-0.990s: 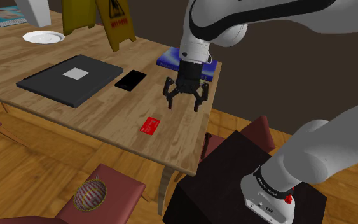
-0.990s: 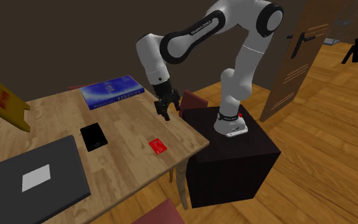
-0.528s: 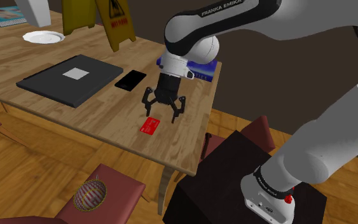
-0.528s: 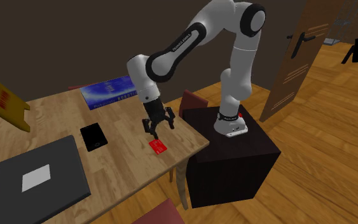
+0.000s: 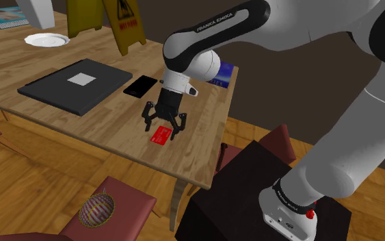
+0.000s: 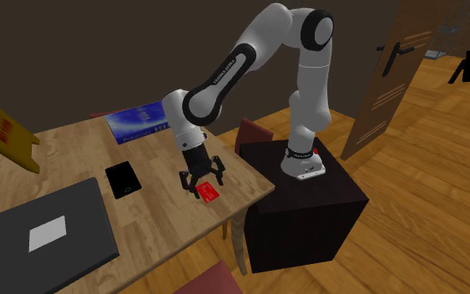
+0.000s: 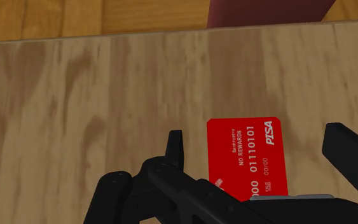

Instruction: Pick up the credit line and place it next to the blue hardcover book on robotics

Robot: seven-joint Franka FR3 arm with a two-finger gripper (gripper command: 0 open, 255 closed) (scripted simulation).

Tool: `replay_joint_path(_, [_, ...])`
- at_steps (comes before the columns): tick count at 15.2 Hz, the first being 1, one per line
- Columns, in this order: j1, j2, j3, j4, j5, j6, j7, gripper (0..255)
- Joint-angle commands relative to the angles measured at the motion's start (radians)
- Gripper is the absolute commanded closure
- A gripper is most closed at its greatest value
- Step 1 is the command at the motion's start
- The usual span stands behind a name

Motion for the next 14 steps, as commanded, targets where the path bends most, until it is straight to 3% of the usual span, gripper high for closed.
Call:
replay_joint_path(1, [0.010, 0.011, 0.008, -0.013, 0.010, 0.029, -0.001, 0])
replay_joint_path(10, [0.016, 0.021, 0.013, -0.021, 0.016, 0.049, -0.004, 0])
replay_joint_path(11, [0.016, 0.021, 0.013, -0.021, 0.016, 0.049, -0.004, 255])
replay_joint_path(14, [0.015, 0.021, 0.013, -0.020, 0.016, 0.048, -0.003, 255])
